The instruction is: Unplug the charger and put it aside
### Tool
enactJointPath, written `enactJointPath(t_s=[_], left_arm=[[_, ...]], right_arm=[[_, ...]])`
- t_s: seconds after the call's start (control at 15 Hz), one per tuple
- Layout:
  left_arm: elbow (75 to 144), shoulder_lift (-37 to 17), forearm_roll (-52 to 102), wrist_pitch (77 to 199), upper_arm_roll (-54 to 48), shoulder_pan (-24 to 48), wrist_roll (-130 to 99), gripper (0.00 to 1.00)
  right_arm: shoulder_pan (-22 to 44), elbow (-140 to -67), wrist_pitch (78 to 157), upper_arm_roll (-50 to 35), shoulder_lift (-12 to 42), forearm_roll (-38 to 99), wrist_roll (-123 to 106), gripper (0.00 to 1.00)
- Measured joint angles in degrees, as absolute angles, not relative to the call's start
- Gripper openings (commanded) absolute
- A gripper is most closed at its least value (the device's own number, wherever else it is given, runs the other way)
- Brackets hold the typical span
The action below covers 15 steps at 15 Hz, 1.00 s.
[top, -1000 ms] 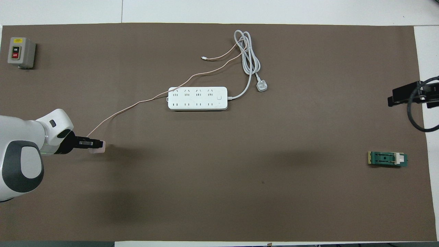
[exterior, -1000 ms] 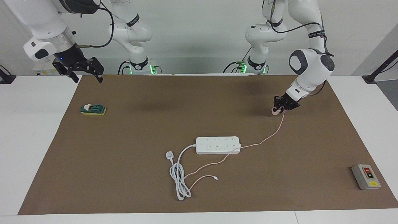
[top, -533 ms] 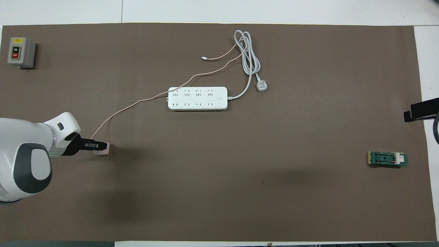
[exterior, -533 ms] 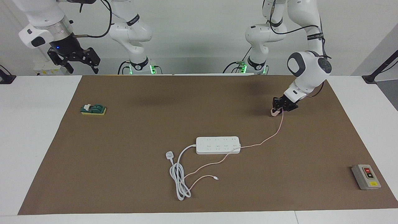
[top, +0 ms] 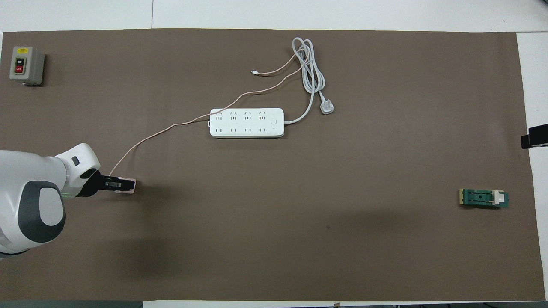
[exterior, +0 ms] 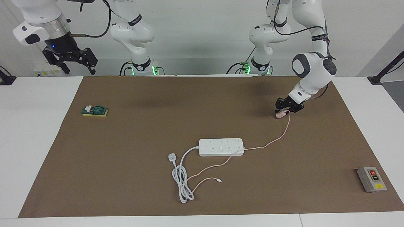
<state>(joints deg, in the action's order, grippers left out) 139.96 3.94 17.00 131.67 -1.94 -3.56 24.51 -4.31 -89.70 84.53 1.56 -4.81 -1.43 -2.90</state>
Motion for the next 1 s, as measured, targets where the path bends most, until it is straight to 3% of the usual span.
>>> enactJointPath(t_s=[0.2,0.6,1.0], left_arm=[[140.09,3.94,17.0,131.87,-1.8,-5.15,25.3,1.0],[136.86,3.98,16.46,129.92,-1.52,-11.99,29.9,1.0],[124.67,4.87,10.42,118.84,-1.45,-14.68,27.73,1.0]], right_arm=[[-4.65,-89.67,84.53,1.56,-4.83,-1.14,-2.9,1.0],[-4.68,-89.61,84.53,1.56,-4.89,-1.09,-2.9,1.0],[-4.93,-89.58,84.53,1.56,-5.31,-0.01,-2.9,1.0]])
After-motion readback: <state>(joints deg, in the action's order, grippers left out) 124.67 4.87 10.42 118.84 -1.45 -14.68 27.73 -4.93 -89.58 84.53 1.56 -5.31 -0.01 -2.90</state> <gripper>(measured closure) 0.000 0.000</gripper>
